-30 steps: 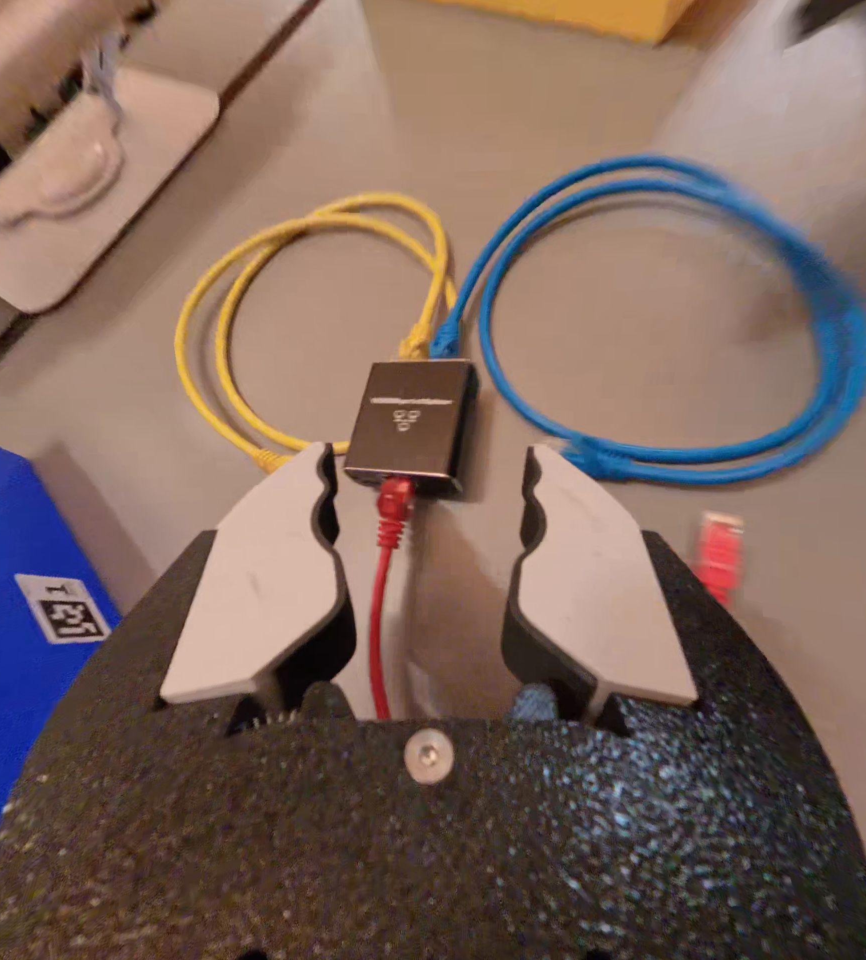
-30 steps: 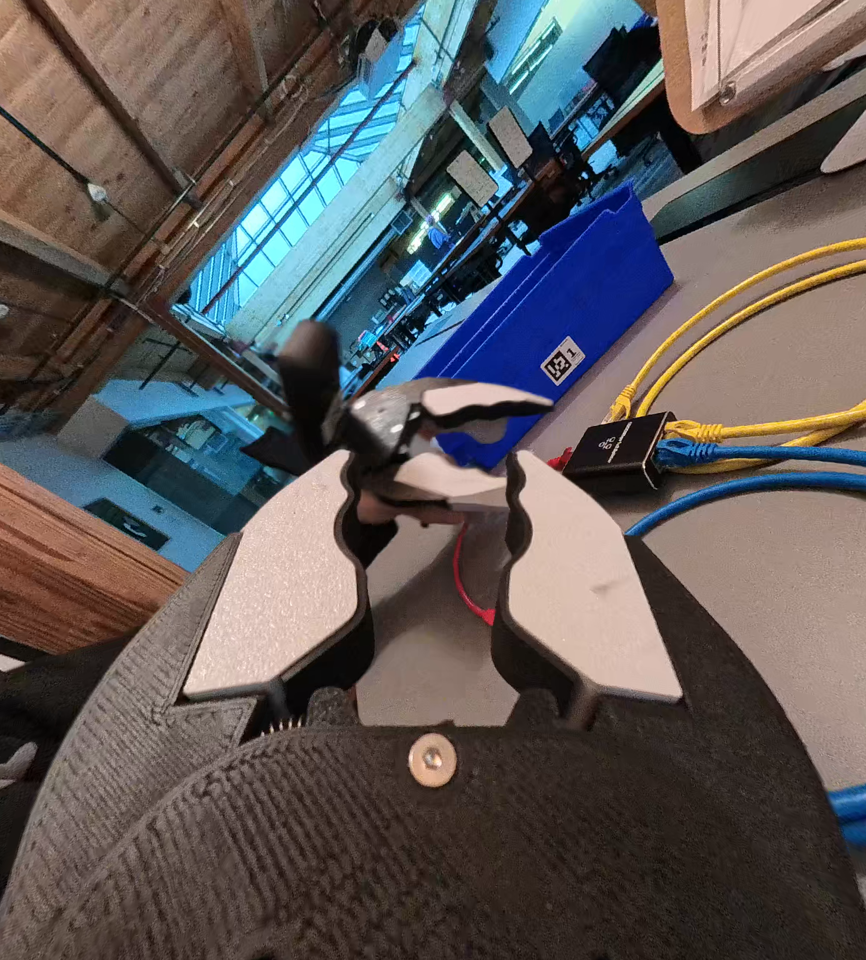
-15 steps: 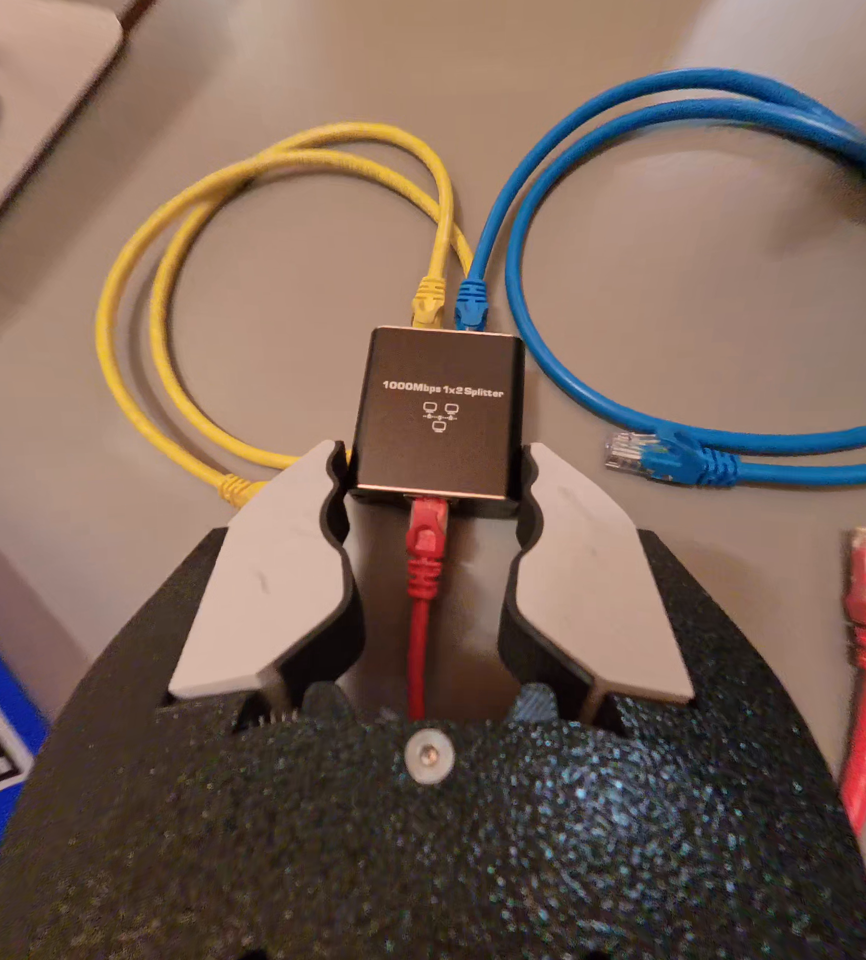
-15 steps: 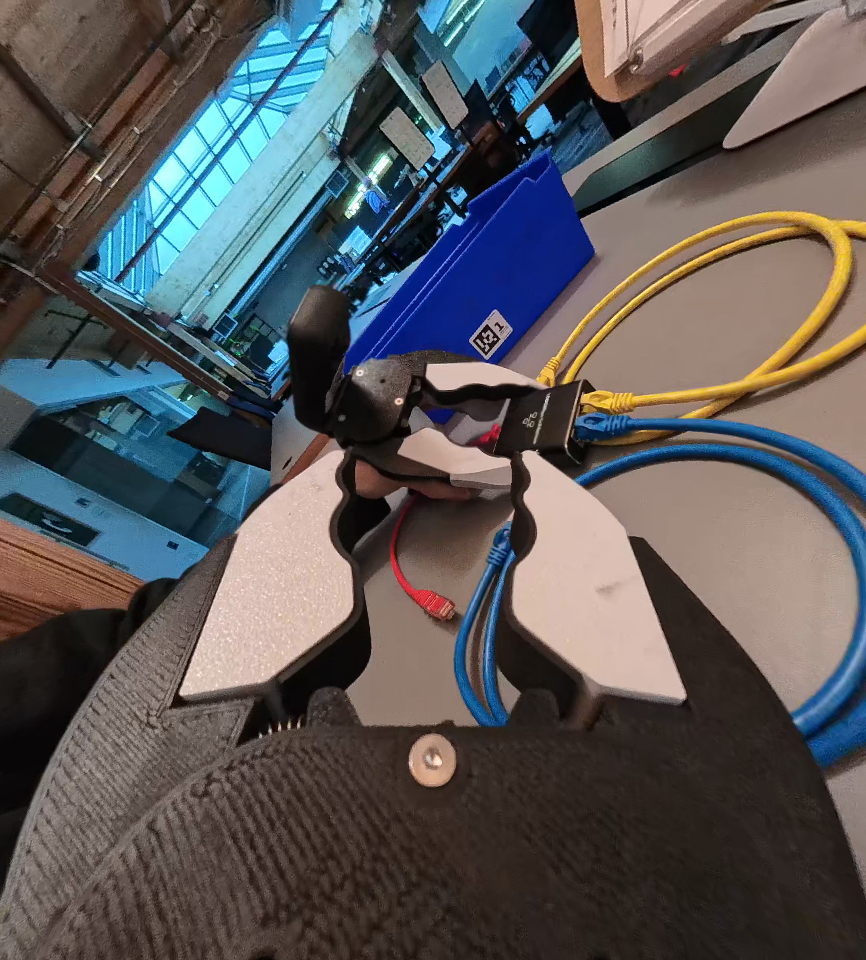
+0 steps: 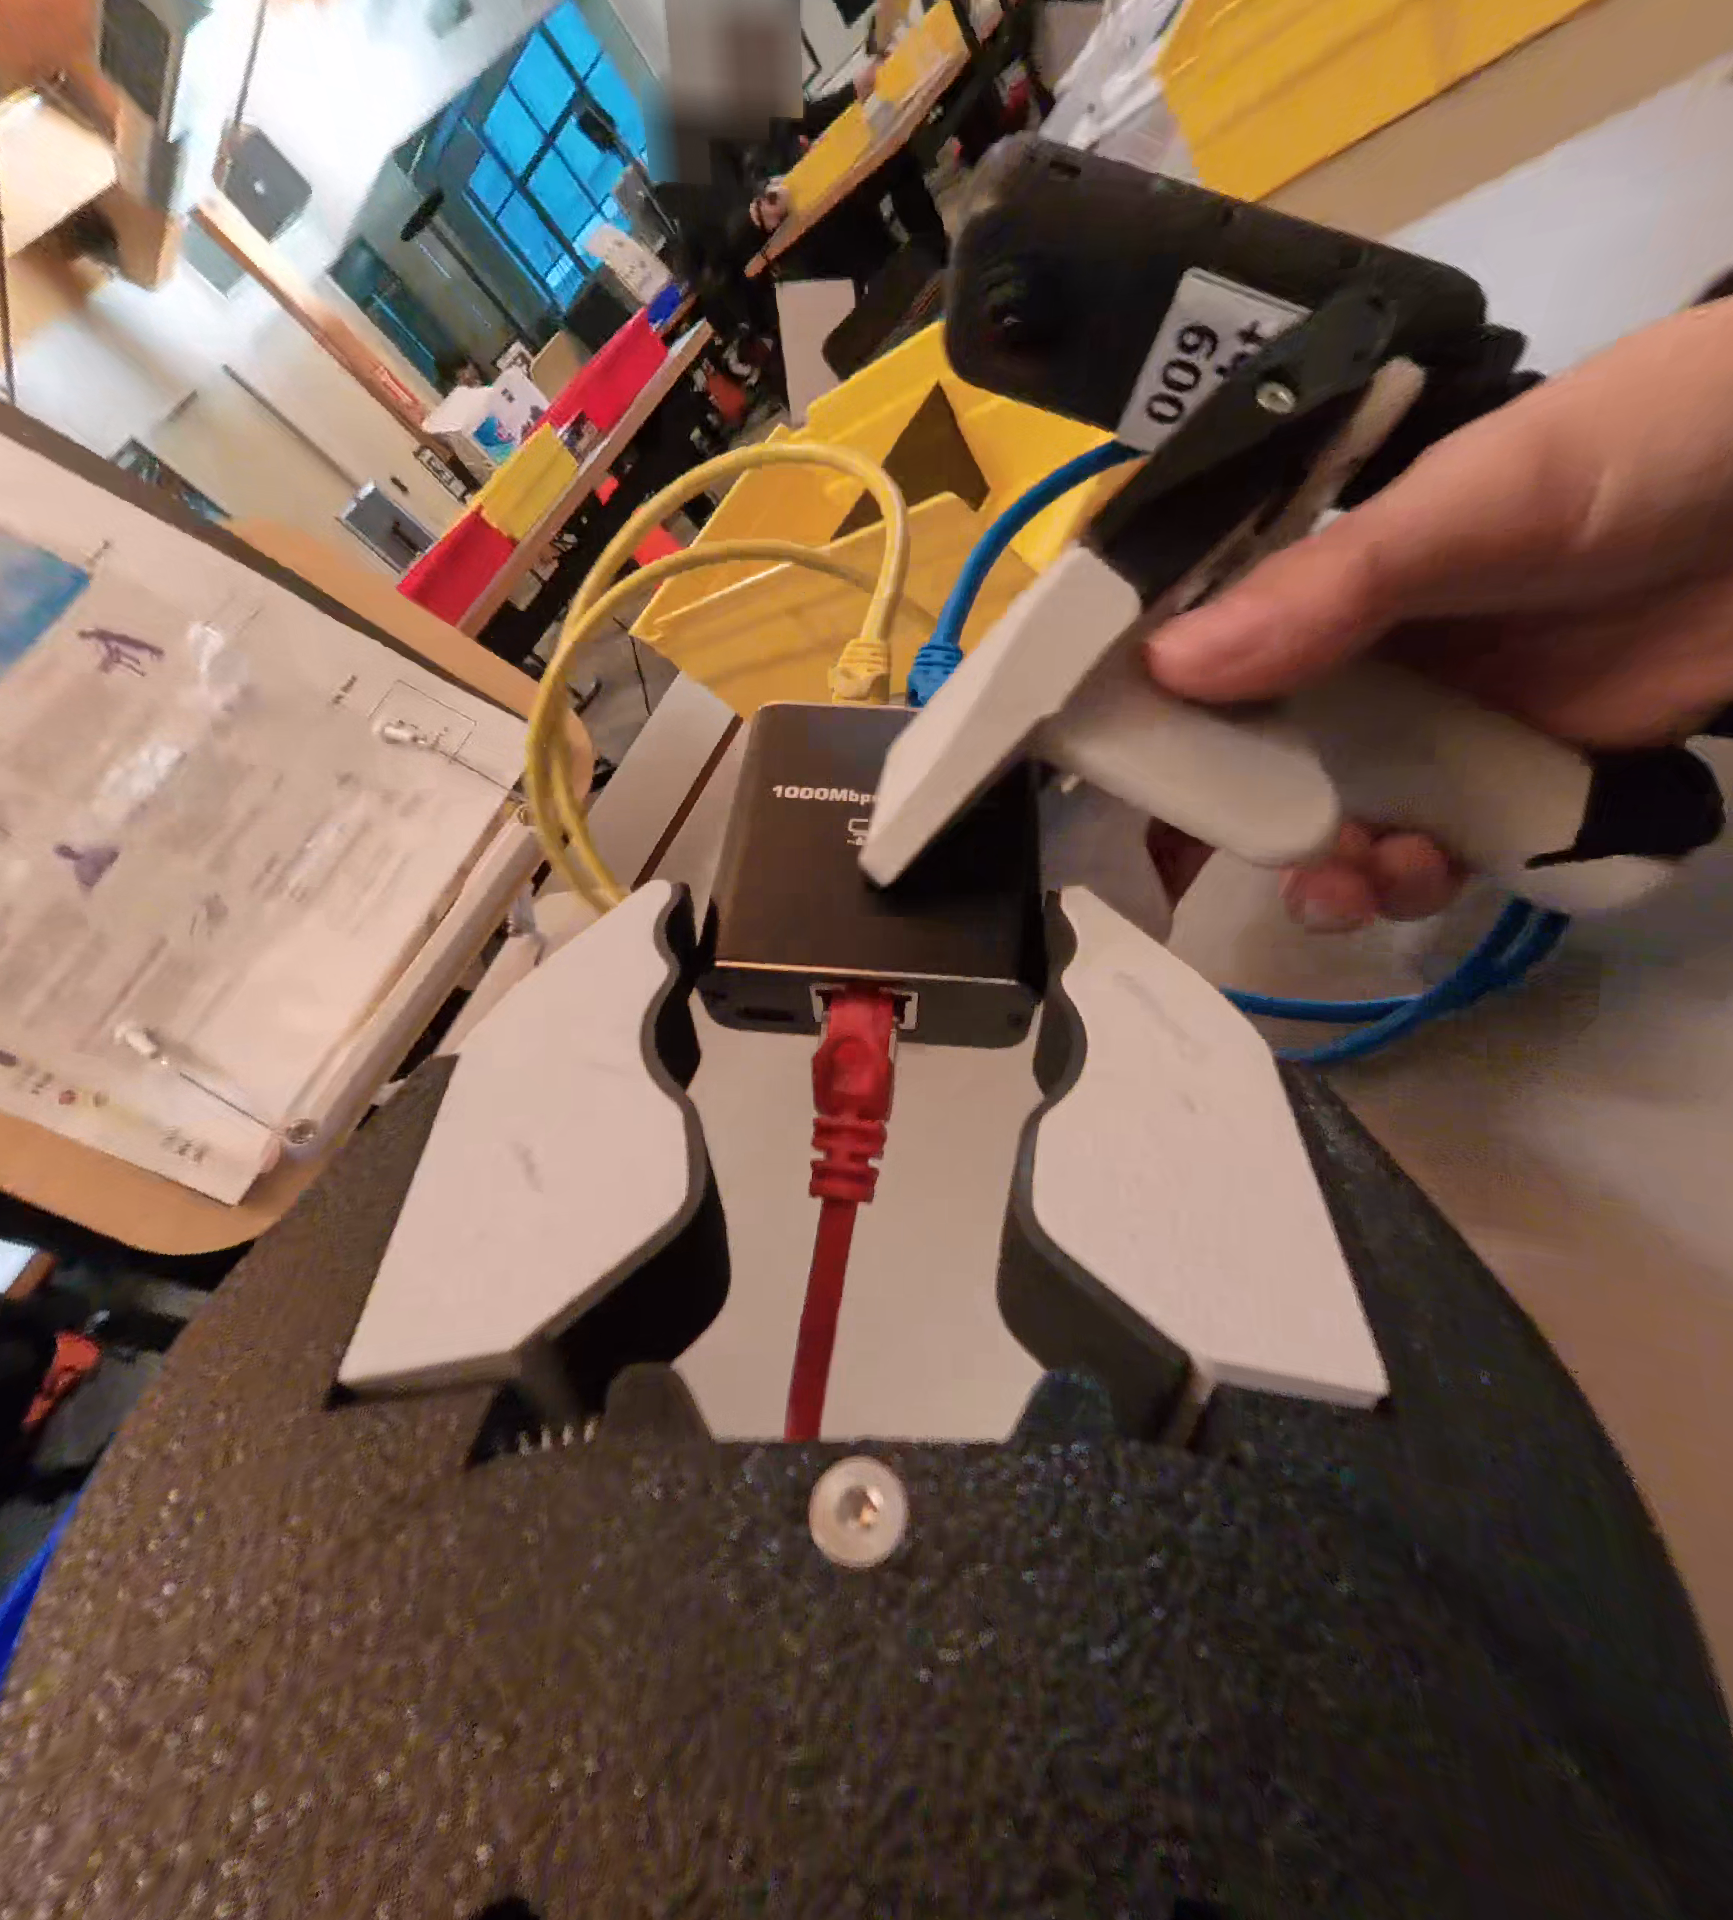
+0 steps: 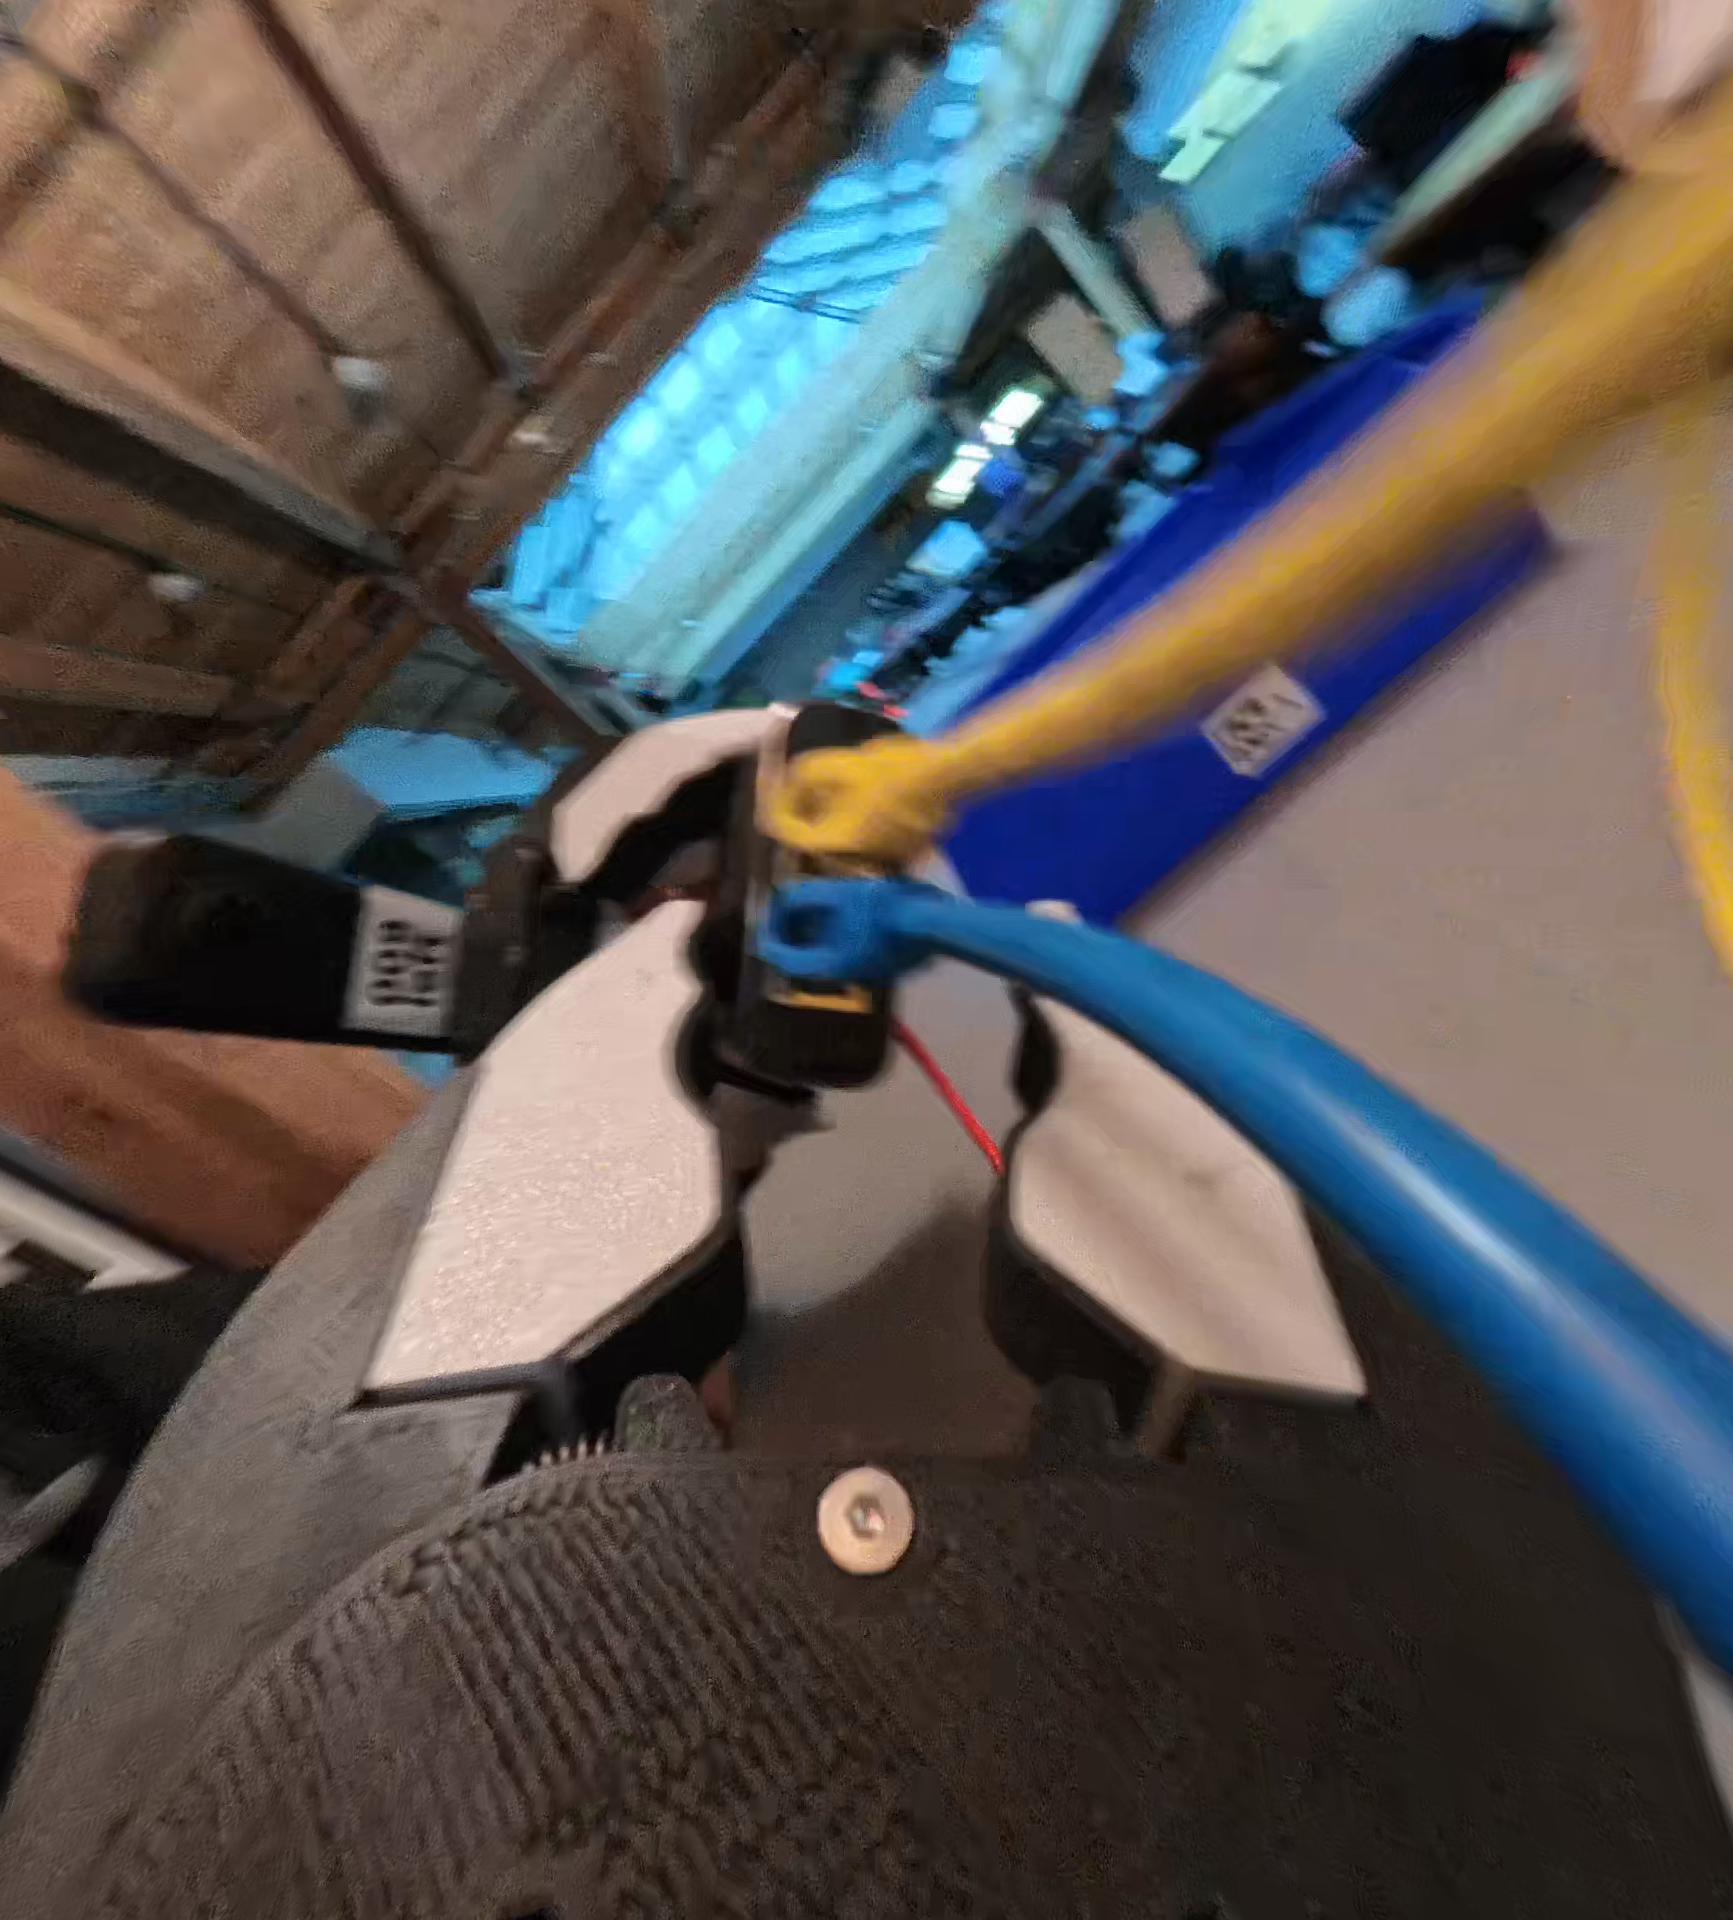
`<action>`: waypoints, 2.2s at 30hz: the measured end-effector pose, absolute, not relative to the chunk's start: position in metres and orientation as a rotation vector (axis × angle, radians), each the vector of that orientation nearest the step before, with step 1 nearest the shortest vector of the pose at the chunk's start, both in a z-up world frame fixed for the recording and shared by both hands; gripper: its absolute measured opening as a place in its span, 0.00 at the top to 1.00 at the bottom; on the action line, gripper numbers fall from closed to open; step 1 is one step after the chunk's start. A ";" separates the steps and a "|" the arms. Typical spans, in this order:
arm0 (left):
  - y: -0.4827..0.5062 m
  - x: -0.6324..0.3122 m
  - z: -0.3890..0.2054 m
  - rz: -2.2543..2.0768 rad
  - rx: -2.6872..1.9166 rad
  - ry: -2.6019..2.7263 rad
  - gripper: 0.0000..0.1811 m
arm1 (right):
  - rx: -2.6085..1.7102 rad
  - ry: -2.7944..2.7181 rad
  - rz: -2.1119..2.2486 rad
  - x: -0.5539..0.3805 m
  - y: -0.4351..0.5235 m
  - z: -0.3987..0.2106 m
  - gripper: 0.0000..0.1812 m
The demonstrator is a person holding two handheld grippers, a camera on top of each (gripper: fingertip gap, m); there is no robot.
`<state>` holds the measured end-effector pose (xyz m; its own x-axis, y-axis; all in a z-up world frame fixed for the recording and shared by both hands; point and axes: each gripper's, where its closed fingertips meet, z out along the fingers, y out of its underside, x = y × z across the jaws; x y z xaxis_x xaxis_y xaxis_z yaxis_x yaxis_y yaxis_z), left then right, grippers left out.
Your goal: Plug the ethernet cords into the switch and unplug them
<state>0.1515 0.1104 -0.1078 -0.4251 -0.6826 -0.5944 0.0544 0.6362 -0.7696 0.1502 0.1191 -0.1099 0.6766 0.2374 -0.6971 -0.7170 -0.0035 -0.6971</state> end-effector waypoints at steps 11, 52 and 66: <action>0.106 0.120 -0.096 -1.156 -0.363 1.726 0.65 | -1.416 0.360 1.161 0.108 0.114 -0.096 0.86; 0.146 0.121 -0.103 -1.285 -0.639 1.492 0.65 | -1.164 0.565 1.182 0.132 0.128 -0.097 0.82; 0.147 0.122 -0.097 -1.200 -0.694 1.386 0.65 | -0.890 0.746 1.056 0.151 0.127 -0.087 0.92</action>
<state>0.1219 0.1469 -0.0968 -0.2063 -0.9117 -0.3554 0.2212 0.3104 -0.9245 0.1512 0.1269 -0.0870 0.3221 0.4041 -0.8561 -0.9420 0.2268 -0.2474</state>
